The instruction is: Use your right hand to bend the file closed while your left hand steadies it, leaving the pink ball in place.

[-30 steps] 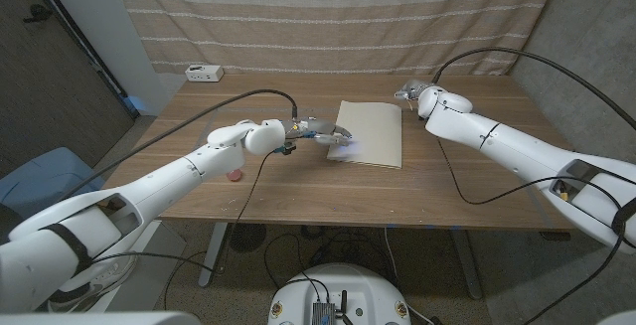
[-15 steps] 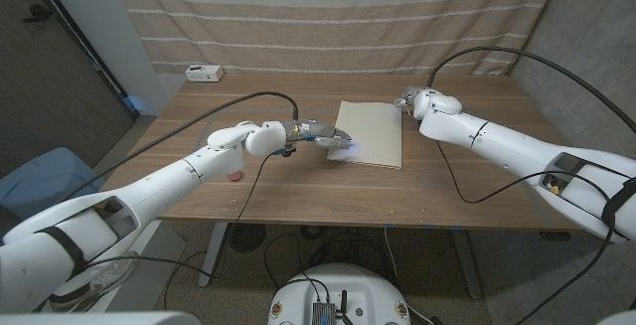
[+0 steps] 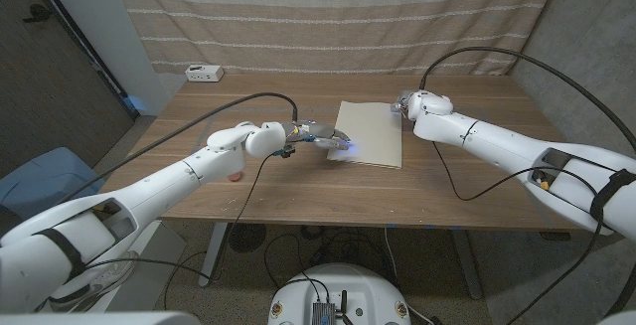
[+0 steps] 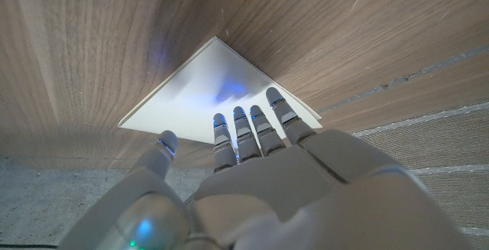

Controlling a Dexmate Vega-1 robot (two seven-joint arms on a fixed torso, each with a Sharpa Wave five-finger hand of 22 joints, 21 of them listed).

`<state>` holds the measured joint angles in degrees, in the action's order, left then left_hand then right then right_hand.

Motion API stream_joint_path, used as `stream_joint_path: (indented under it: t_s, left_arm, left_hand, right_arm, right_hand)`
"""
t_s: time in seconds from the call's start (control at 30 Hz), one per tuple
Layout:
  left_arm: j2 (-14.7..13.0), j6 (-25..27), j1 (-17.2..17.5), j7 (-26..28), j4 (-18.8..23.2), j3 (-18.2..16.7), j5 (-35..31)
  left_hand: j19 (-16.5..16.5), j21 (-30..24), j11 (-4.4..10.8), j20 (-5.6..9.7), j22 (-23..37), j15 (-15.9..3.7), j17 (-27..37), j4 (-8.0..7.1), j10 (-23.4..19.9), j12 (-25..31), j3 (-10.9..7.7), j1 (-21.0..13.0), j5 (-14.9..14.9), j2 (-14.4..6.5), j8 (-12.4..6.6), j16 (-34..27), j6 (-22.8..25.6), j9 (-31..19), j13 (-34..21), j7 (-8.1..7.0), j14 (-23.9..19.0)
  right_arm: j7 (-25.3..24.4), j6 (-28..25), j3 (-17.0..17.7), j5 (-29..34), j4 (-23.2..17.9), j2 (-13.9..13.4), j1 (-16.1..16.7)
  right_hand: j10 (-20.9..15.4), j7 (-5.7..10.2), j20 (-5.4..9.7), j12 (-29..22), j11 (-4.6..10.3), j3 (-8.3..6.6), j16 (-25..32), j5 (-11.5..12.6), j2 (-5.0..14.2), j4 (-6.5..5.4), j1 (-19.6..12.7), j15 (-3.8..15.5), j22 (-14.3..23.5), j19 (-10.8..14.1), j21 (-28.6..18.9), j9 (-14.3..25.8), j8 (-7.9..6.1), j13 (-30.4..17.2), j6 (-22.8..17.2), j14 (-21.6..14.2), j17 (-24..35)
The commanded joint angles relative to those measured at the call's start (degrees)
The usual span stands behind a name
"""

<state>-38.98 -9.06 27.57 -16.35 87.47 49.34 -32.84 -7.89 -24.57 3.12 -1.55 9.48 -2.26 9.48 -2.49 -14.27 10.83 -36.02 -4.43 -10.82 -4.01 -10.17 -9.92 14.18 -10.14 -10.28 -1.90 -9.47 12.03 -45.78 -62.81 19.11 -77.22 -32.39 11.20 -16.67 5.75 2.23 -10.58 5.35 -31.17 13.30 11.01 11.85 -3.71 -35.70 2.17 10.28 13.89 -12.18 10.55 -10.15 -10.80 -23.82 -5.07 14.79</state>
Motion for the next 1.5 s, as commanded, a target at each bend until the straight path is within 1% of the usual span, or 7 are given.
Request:
stream_joint_path:
  t_s: [0.03,0.23,0.63,0.83,1.17,1.4,1.5]
  left_arm:
    - [0.4,0.9,-0.2,-0.3,-0.4,0.2,-0.3]
    - [1.0,1.5,-0.6,-0.6,-1.0,0.5,-0.3]
    - [2.5,4.3,-2.3,-3.3,-2.0,2.2,-1.1]
    - [2.8,4.7,-2.8,-3.4,-2.3,2.9,-1.4]
    - [3.0,4.8,-3.3,-3.2,-2.7,3.5,-1.7]
    - [3.1,4.5,-3.6,-3.1,-3.0,3.7,-1.6]
    - [3.2,4.2,-3.7,-2.8,-3.1,3.8,-1.6]
  left_hand:
    - [0.1,0.5,-0.12,-0.80,0.2,-0.10,0.2,-0.43,0.5,0.0,0.17,0.7,-0.3,-0.1,0.11,-0.1,-0.6,0.0,-0.1,0.06,0.3]
    - [1.0,1.4,-0.01,-1.50,0.3,-0.08,0.2,-0.69,1.3,-0.2,0.33,0.9,-0.3,-0.1,0.37,0.1,-2.0,0.0,-0.1,0.43,1.1]
    - [3.1,3.3,0.46,-2.12,0.4,-0.23,0.2,-1.34,3.4,-0.3,0.87,1.6,-0.5,0.1,0.53,0.1,-4.9,0.1,-0.2,1.55,2.9]
    - [3.4,3.7,0.60,-2.19,0.4,-0.25,0.2,-1.57,3.7,-0.3,1.01,1.8,-0.5,0.1,0.36,0.1,-5.0,0.1,-0.2,1.35,3.2]
    - [3.7,4.2,0.59,-2.10,0.4,-0.31,0.2,-1.87,4.0,-0.2,1.28,2.1,-0.6,0.2,0.24,0.1,-5.2,0.1,-0.2,1.26,3.6]
    - [3.6,4.4,0.78,-2.07,0.4,-0.36,0.2,-2.04,4.0,-0.1,1.44,2.3,-0.6,0.4,0.15,0.0,-5.3,0.1,-0.2,1.20,3.6]
    - [3.6,4.5,0.62,-2.03,0.4,-0.43,0.2,-2.11,4.1,-0.1,1.52,2.3,-0.6,0.4,0.12,0.0,-5.3,0.1,-0.2,1.13,3.7]
  right_arm:
    - [5.1,1.1,-1.1,0.7,3.1,1.3,-1.5]
    - [8.5,2.1,-1.5,-0.3,4.0,1.2,-2.3]
    - [11.7,1.4,-2.6,1.3,-1.5,-1.0,-2.2]
    - [7.4,2.1,-0.3,2.7,-6.4,-3.2,0.3]
    - [-5.7,2.8,5.6,8.1,-17.3,-7.7,8.2]
    - [-1.6,2.5,5.7,10.7,-20.8,-8.8,8.4]
    - [1.6,2.2,5.7,10.6,-20.6,-8.6,8.0]
  right_hand:
    - [-0.8,0.13,0.10,-0.3,0.14,-0.47,-0.4,-0.1,0.07,-0.17,-0.6,2.84,0.1,-1.1,0.5,0.2,-0.44,-0.2,-0.5,1.1,0.1]
    - [-3.3,-0.91,0.10,-1.1,-1.14,0.11,-0.3,-0.7,-0.25,-1.64,0.8,2.45,0.1,-2.4,0.7,0.3,-1.47,-0.2,-3.1,2.2,0.2]
    - [-6.0,-1.67,-0.26,-1.7,-2.15,0.01,0.4,-0.8,-0.37,-1.47,0.9,2.40,0.0,-2.1,0.5,0.2,-1.98,-0.2,-5.5,1.0,-0.1]
    - [-6.4,-1.67,-0.80,-1.6,-2.82,0.00,0.9,-0.8,-0.48,-1.19,0.8,2.55,0.0,-1.5,0.2,0.2,-1.66,-0.2,-5.4,-0.3,-0.3]
    - [-15.3,-2.29,-1.75,-3.4,-5.52,-0.16,6.3,-0.9,-0.91,4.27,-2.5,3.38,0.1,7.6,-2.6,0.1,-2.85,-0.3,-12.6,-15.0,-0.7]
    - [-25.3,-3.81,-2.21,-5.8,-7.74,-1.84,16.8,-0.6,-0.52,6.22,-5.8,3.97,1.1,20.2,-8.2,0.4,-4.77,-0.9,-22.6,-31.9,6.0]
    - [-27.1,-4.28,-1.89,-6.2,-8.87,-2.22,18.2,-0.5,-0.32,6.12,-6.2,3.95,1.2,21.7,-9.1,0.5,-5.12,-1.0,-24.2,-33.4,7.4]
